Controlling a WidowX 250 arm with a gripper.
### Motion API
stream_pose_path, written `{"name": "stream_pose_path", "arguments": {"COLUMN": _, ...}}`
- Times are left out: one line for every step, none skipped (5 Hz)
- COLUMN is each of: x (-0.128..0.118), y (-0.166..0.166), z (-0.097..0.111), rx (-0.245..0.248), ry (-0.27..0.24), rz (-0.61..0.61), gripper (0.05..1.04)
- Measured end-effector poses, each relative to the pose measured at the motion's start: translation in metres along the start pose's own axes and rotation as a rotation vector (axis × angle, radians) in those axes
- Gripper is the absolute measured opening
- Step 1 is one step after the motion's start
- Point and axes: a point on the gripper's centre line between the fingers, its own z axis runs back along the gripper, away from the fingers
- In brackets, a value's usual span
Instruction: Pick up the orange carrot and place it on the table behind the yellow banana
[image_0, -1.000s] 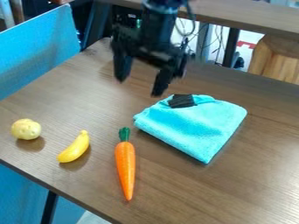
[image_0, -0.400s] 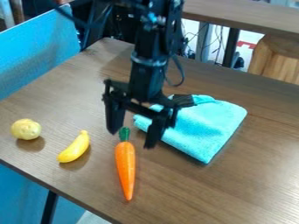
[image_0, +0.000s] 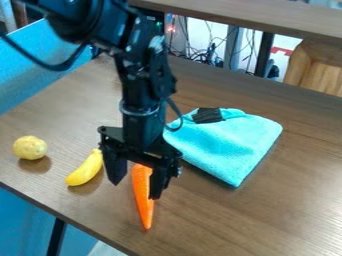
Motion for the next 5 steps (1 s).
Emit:
{"name": "stream_pose_path", "arguments": {"x": 0.006, "y": 0.008, "z": -0.006, "rx": 0.049, "ry": -0.07, "rz": 0.117, "gripper": 0.999}}
{"name": "stream_pose_path", "arguments": {"x": 0.011, "y": 0.001, "z": -0.013, "rx": 0.051, "ry": -0.097, "rz": 0.146, "gripper": 0.999}}
{"name": "stream_pose_path", "arguments": {"x": 0.015, "y": -0.002, "z": -0.02, "rx": 0.044, "ry": -0.083, "rz": 0.174, "gripper": 0.999}}
{"name": "stream_pose_path", "arguments": {"x": 0.02, "y": -0.004, "z": -0.027, "rx": 0.041, "ry": -0.071, "rz": 0.222, "gripper": 0.999}}
{"name": "stream_pose_path", "arguments": {"x": 0.023, "y": -0.003, "z": -0.036, "rx": 0.069, "ry": -0.02, "rz": 0.242, "gripper": 0.948}}
